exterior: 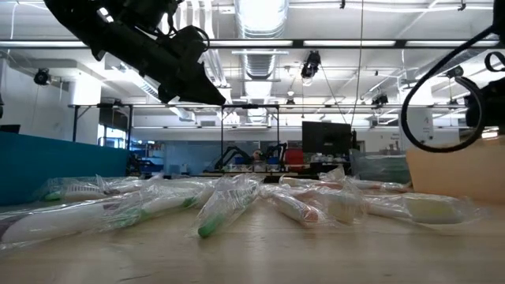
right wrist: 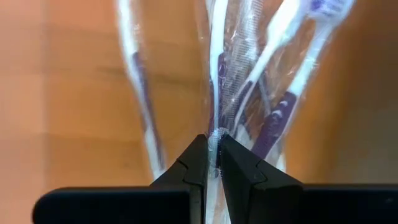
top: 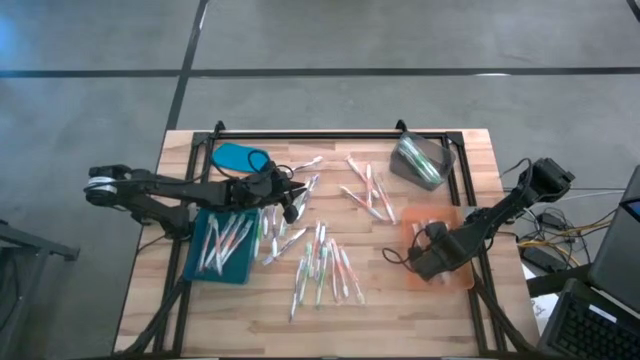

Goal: Pick & Place Toothbrushes
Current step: Put the purple toothbrush into the orange bin, then put the green toothbrush into the black bin

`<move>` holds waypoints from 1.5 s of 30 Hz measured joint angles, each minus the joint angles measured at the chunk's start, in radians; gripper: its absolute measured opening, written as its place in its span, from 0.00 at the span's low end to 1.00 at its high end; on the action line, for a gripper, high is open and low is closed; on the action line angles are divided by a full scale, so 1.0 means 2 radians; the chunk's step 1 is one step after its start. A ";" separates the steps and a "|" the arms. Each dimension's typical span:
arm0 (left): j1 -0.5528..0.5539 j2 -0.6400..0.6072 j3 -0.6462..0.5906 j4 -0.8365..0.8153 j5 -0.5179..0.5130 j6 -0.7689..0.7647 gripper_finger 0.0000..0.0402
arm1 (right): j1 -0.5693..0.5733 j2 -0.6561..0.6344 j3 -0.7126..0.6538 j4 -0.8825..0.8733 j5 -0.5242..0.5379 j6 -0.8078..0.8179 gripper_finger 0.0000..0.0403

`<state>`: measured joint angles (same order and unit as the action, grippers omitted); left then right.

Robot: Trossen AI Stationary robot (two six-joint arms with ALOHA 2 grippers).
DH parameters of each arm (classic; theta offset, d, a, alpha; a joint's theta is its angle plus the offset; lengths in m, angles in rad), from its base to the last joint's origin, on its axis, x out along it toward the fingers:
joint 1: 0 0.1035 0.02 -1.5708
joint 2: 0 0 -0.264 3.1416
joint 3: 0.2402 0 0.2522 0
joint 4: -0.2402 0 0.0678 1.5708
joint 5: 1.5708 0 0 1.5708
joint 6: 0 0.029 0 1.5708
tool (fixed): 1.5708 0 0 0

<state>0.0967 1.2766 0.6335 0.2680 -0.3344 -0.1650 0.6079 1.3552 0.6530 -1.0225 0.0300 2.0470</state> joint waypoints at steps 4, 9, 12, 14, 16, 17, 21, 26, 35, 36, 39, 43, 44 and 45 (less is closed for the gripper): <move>0.000 0.000 0.000 0.000 0.000 0.000 0.17 | 0.000 0.000 0.004 0.000 -0.001 -0.006 0.06; 0.000 0.000 0.000 0.000 0.000 0.000 0.17 | 0.000 0.000 0.004 0.000 -0.003 -0.005 0.08; 0.000 0.000 0.000 0.000 0.000 0.000 0.17 | 0.000 0.000 0.004 0.001 -0.003 -0.005 0.12; 0.000 0.000 0.000 0.000 0.000 0.000 0.17 | 0.000 0.000 0.004 0.001 -0.003 -0.005 0.15; 0.000 0.000 0.000 0.000 0.000 0.000 0.17 | 0.000 0.000 0.004 0.001 -0.003 -0.006 0.18; 0.000 0.000 0.000 0.000 0.000 0.000 0.17 | 0.000 0.000 0.004 0.001 -0.003 -0.009 0.20; 0.000 0.000 0.000 0.000 0.000 0.000 0.17 | 0.000 -0.002 0.006 0.001 -0.004 -0.017 0.26; 0.000 0.000 0.000 0.000 0.000 0.000 0.17 | 0.000 -0.018 0.010 0.000 -0.004 -0.019 0.33; 0.000 0.000 0.000 0.000 0.000 0.000 0.17 | 0.000 -0.061 0.013 -0.003 -0.003 -0.019 0.41; 0.000 0.000 0.000 0.000 0.000 0.000 0.17 | 0.000 -0.066 0.013 -0.005 -0.002 -0.020 0.41; 0.000 0.000 0.000 0.000 0.000 0.000 0.17 | 0.000 -0.079 0.013 -0.007 -0.002 -0.019 0.42; 0.000 0.000 0.000 0.000 0.000 0.000 0.17 | 0.000 -0.097 0.013 -0.008 -0.001 -0.019 0.42; 0.000 0.000 0.000 0.000 0.000 0.000 0.17 | 0.000 -0.101 0.013 -0.007 -0.001 -0.019 0.41; 0.000 0.000 0.000 0.000 0.000 0.000 0.17 | 0.000 -0.105 0.013 -0.007 0.000 -0.019 0.40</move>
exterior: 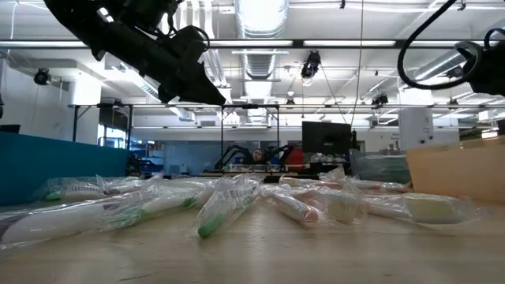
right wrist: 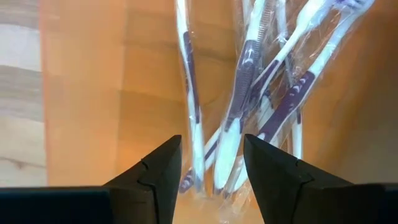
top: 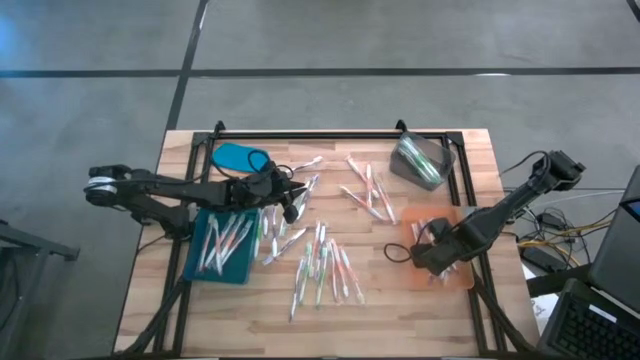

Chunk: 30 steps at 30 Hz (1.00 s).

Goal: Pick & Place Toothbrushes
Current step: Put the green toothbrush into the black bin

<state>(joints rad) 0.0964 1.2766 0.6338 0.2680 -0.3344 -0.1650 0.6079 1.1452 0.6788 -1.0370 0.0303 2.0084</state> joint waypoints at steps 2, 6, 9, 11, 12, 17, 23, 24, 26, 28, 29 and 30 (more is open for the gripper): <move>0.000 0.000 0.000 0.000 0.000 0.000 0.17 | 0.000 -0.008 0.000 0.001 0.006 0.002 0.38; 0.000 0.000 0.000 0.000 0.000 0.000 0.17 | 0.000 -0.024 0.001 0.006 0.029 0.003 0.32; 0.000 0.000 0.000 0.000 0.000 0.000 0.17 | 0.000 -0.035 0.011 0.012 0.056 -0.007 0.28; 0.000 0.000 0.000 0.000 0.000 0.000 0.17 | 0.000 -0.040 0.020 0.012 0.080 -0.020 0.25; 0.000 0.000 0.000 0.000 0.000 0.000 0.17 | 0.000 -0.042 0.025 0.012 0.095 -0.027 0.23; 0.000 0.000 0.000 0.000 0.000 0.000 0.17 | 0.000 -0.049 0.046 0.012 0.185 -0.092 0.16; 0.000 0.000 0.000 0.000 0.000 0.000 0.17 | -0.001 -0.060 0.056 0.012 0.303 -0.201 0.10; 0.000 0.000 0.000 0.000 0.000 0.000 0.17 | -0.002 -0.062 0.057 0.012 0.320 -0.224 0.09; 0.000 0.000 0.000 0.000 0.000 0.000 0.17 | -0.007 -0.065 0.061 0.012 0.350 -0.269 0.08; 0.000 0.000 0.000 0.000 0.000 0.000 0.17 | -0.015 -0.067 0.065 0.012 0.378 -0.312 0.06; 0.000 0.000 0.000 0.000 0.000 0.000 0.17 | -0.019 -0.068 0.067 0.013 0.392 -0.335 0.05; 0.000 0.000 0.000 0.000 0.000 0.000 0.17 | -0.024 -0.069 0.071 0.013 0.408 -0.358 0.05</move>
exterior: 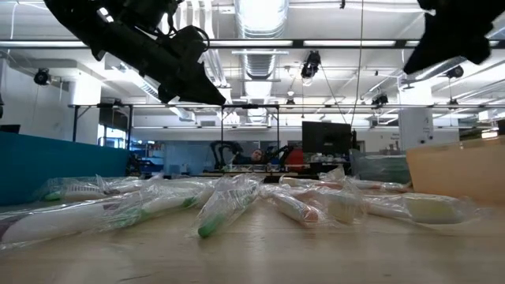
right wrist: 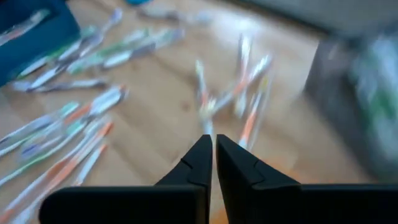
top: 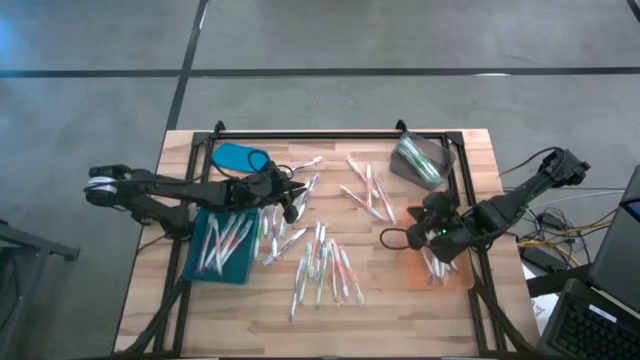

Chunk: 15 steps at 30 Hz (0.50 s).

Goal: Pick & Place Toothbrushes
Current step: Put the green toothbrush into the black bin

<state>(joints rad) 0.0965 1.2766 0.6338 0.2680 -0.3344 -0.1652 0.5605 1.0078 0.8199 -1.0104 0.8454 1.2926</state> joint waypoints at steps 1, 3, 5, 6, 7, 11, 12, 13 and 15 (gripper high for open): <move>0.000 0.000 0.000 0.000 0.000 0.000 0.17 | -0.005 0.000 0.004 0.000 0.016 -0.022 0.04; 0.000 0.000 0.000 0.000 0.000 0.000 0.17 | -0.016 0.000 0.012 0.001 0.048 -0.069 0.03; 0.000 0.000 0.000 0.000 0.000 0.000 0.17 | -0.028 0.000 0.022 0.006 0.078 -0.117 0.02; 0.000 0.000 0.000 0.000 0.000 0.000 0.17 | -0.035 0.000 0.027 0.012 0.091 -0.142 0.02; 0.000 0.000 0.000 0.000 0.000 0.000 0.17 | -0.042 0.000 0.033 0.020 0.104 -0.169 0.02; 0.000 0.000 0.000 0.000 0.000 0.000 0.17 | -0.076 0.001 0.064 0.055 0.129 -0.290 0.02; 0.000 0.000 0.000 0.000 0.000 0.000 0.17 | -0.086 0.001 0.074 0.067 0.129 -0.322 0.02; 0.000 0.000 0.000 0.000 0.000 0.000 0.17 | -0.094 0.001 0.083 0.079 0.129 -0.354 0.02; 0.000 0.000 0.000 0.000 0.000 0.000 0.17 | -0.110 0.001 0.101 0.103 0.129 -0.415 0.02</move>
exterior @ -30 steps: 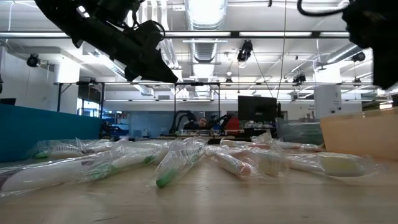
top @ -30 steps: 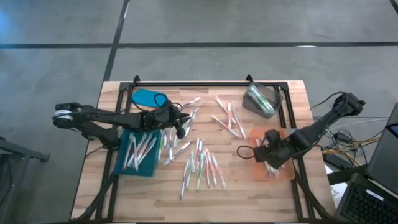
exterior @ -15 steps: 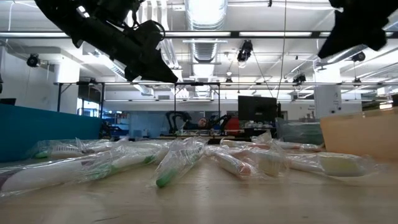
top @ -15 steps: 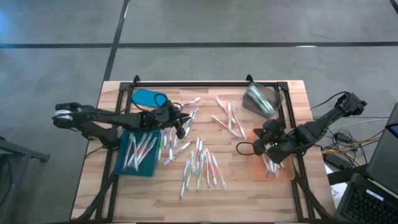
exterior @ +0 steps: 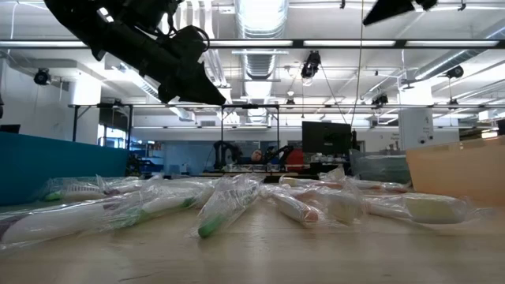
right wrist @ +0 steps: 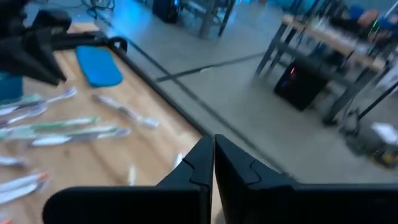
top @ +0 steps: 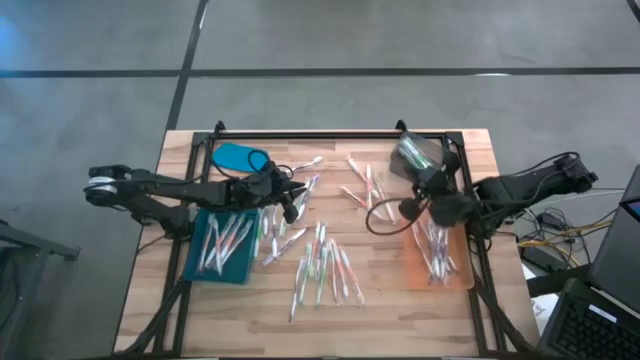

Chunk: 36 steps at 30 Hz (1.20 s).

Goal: Pick & Place Toothbrushes
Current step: Put the green toothbrush into the black bin

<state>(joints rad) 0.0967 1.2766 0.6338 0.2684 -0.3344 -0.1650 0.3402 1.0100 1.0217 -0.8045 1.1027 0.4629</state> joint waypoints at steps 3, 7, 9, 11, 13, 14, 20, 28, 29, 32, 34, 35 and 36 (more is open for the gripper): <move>0.000 0.000 0.000 0.000 0.000 0.000 0.17 | -0.022 0.000 0.029 0.031 -0.009 -0.091 0.02; 0.000 0.000 0.000 0.000 0.000 0.000 0.17 | -0.052 0.001 0.068 0.051 -0.054 -0.180 0.02; 0.000 0.000 0.000 0.000 0.000 0.000 0.17 | -0.070 0.001 0.085 0.059 -0.081 -0.209 0.02; 0.000 0.000 0.000 0.000 0.000 0.000 0.17 | -0.088 0.002 0.098 0.065 -0.110 -0.233 0.02; 0.000 0.000 0.000 -0.003 0.000 0.000 0.17 | -0.106 0.002 0.106 0.076 -0.139 -0.253 0.02; 0.000 0.000 0.000 -0.004 0.000 0.000 0.17 | -0.115 0.002 0.110 0.080 -0.156 -0.262 0.02; 0.000 0.000 0.000 -0.006 0.000 0.000 0.17 | -0.161 0.004 0.117 0.104 -0.254 -0.298 0.02; -0.001 0.000 0.000 -0.012 0.000 0.000 0.17 | -0.195 0.015 0.116 0.137 -0.365 -0.341 0.02; -0.001 0.000 0.000 -0.013 0.000 0.000 0.17 | -0.197 0.017 0.116 0.135 -0.372 -0.342 0.02; -0.001 0.000 0.000 -0.017 0.000 0.000 0.17 | -0.198 0.025 0.118 0.135 -0.392 -0.343 0.02; -0.001 0.000 0.000 -0.018 0.000 0.000 0.17 | -0.198 0.029 0.117 0.132 -0.410 -0.343 0.02; -0.001 0.000 0.000 -0.020 0.000 0.002 0.17 | -0.198 0.032 0.117 0.130 -0.421 -0.343 0.02; -0.001 0.000 0.000 -0.020 0.000 0.003 0.17 | -0.198 0.034 0.117 0.128 -0.435 -0.343 0.02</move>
<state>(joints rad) 0.0956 1.2766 0.6338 0.2279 -0.3340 -0.1596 -0.0555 1.0782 1.2557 -0.5491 0.2323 -0.2223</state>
